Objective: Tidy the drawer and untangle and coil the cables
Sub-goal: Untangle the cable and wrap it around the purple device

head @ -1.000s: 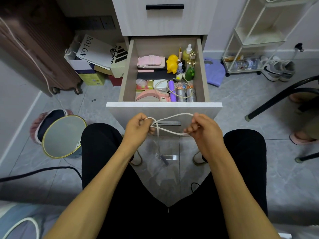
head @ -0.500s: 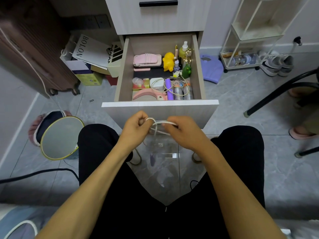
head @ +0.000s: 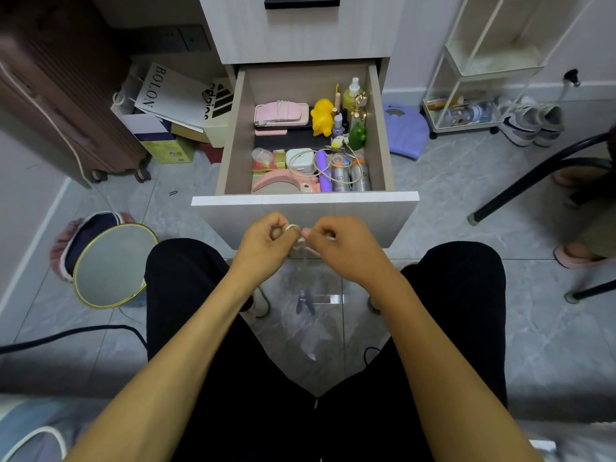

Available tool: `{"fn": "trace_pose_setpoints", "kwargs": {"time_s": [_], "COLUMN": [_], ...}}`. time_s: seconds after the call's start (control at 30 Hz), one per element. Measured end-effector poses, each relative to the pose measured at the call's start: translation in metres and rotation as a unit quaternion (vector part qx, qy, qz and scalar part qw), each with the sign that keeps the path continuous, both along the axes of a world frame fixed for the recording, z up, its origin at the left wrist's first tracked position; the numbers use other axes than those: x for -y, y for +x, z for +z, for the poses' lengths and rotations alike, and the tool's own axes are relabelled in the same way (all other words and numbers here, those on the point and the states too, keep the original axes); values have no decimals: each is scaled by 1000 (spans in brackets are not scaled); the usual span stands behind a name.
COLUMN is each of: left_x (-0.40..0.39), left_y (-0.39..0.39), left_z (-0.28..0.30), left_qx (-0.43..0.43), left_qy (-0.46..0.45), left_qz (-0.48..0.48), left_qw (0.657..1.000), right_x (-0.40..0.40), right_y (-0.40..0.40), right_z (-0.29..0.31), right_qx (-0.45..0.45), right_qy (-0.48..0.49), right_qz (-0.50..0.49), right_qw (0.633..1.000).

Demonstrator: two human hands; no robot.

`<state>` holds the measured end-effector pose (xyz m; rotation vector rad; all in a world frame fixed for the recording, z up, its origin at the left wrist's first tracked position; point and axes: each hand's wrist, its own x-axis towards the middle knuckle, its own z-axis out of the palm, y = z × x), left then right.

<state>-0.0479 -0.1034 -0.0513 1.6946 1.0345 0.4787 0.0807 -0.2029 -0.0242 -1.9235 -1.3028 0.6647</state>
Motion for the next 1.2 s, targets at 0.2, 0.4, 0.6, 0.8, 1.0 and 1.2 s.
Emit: {"fn": "trace_pose_setpoints", "kwargs": {"time_s": [0.2, 0.4, 0.6, 0.8, 1.0, 1.2], "left_x": [-19, 4, -9, -9, -4, -25], "left_y": [-23, 1, -16, -26, -19, -39], "left_z": [-9, 2, -3, -8, -1, -7], "left_qx": [-13, -10, -28, -60, -25, -94], "left_qy": [-46, 1, -29, -18, 13, 44], "left_qz": [77, -4, 59, 26, 16, 53], "left_qw": [996, 1000, 997, 998, 999, 993], "right_x": [17, 8, 17, 16, 5, 17], "right_y": [26, 1, 10, 2, -1, 14], "right_z": [-9, -11, -15, -25, -13, -21], "right_qx": [-134, -69, -275, -203, -139, -132], "right_qy": [55, -74, 72, -47, 53, 38], "right_qz": [-234, 3, -214, -141, -137, -246], "right_qw": [961, 995, 934, 968, 979, 959]}}
